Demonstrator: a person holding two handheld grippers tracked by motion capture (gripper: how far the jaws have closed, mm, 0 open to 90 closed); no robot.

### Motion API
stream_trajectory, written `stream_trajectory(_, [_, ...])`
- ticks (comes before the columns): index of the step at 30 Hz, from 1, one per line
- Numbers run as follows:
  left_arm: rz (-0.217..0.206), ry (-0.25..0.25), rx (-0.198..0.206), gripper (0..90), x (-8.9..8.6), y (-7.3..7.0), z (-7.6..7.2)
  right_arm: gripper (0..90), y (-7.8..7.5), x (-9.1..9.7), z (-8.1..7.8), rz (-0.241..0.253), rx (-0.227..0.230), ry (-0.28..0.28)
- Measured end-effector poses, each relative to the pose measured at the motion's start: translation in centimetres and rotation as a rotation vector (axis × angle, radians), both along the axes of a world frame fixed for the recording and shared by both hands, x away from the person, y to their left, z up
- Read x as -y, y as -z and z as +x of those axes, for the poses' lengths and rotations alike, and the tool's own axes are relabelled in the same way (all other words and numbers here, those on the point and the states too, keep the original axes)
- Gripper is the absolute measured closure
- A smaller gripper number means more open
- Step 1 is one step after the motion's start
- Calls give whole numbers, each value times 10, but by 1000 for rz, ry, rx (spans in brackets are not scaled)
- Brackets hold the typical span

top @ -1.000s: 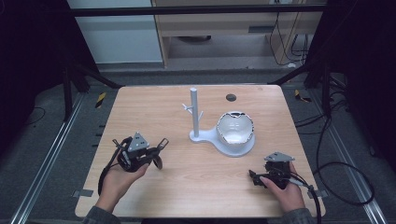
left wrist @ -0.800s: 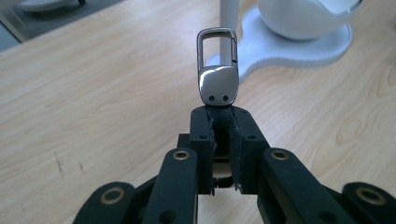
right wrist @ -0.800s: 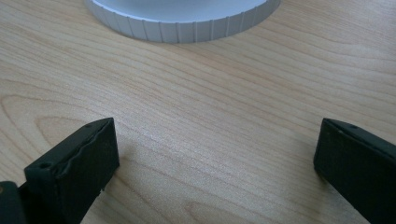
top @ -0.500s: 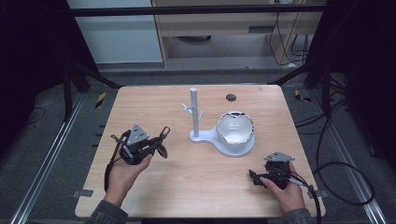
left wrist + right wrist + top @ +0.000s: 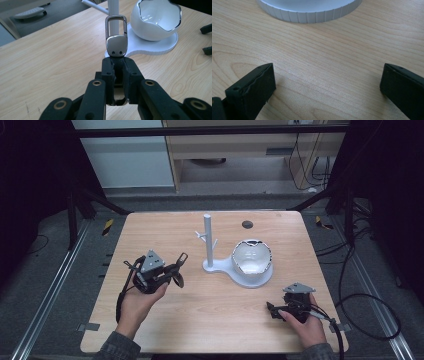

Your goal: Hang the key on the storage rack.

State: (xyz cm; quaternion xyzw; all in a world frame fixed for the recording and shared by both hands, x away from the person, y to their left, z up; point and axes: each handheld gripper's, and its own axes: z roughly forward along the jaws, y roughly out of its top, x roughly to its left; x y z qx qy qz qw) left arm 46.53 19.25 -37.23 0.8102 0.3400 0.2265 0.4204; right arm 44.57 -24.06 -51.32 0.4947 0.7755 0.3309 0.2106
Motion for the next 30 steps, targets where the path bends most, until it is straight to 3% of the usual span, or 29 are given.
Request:
stream_trajectory(19, [-50, 1, 33, 802, 12, -12, -1, 5, 0, 0, -1, -3, 3, 0])
stream_trajectory(30, [-55, -10, 50, 801, 25, -24, 9, 5, 0, 0, -1, -2, 2, 0])
